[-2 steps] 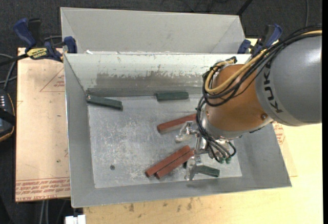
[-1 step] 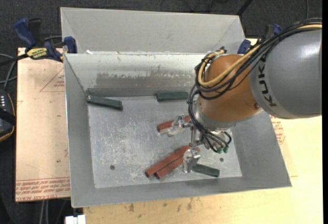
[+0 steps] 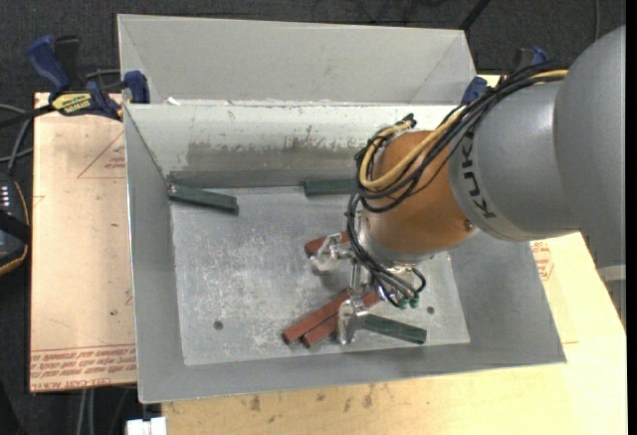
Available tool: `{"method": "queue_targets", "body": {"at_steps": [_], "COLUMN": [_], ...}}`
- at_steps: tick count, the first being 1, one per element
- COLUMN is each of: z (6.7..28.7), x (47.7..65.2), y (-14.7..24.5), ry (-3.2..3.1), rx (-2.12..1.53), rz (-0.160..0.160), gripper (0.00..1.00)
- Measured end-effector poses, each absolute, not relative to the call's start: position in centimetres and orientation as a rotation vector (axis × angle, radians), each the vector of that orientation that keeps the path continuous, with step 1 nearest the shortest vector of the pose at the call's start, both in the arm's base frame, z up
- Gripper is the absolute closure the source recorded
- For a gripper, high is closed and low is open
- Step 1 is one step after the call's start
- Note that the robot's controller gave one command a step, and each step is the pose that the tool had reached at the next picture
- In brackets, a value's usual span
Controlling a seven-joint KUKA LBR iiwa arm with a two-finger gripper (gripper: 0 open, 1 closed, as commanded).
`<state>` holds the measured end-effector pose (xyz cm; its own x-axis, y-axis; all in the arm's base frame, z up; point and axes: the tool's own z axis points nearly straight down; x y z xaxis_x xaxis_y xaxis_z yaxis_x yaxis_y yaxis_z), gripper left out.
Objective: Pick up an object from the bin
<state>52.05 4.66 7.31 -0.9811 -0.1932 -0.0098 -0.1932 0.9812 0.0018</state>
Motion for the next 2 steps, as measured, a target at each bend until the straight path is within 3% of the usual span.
{"method": "queue_targets", "body": {"at_steps": [1,2], "z": [7.83,7.83], "x": [52.32,52.32], "y": [5.89,5.89], "ry": [3.051,3.051], "rx": [-0.636,-0.635], "rz": [-0.006,-0.006], "gripper": [1.00,1.00]}}
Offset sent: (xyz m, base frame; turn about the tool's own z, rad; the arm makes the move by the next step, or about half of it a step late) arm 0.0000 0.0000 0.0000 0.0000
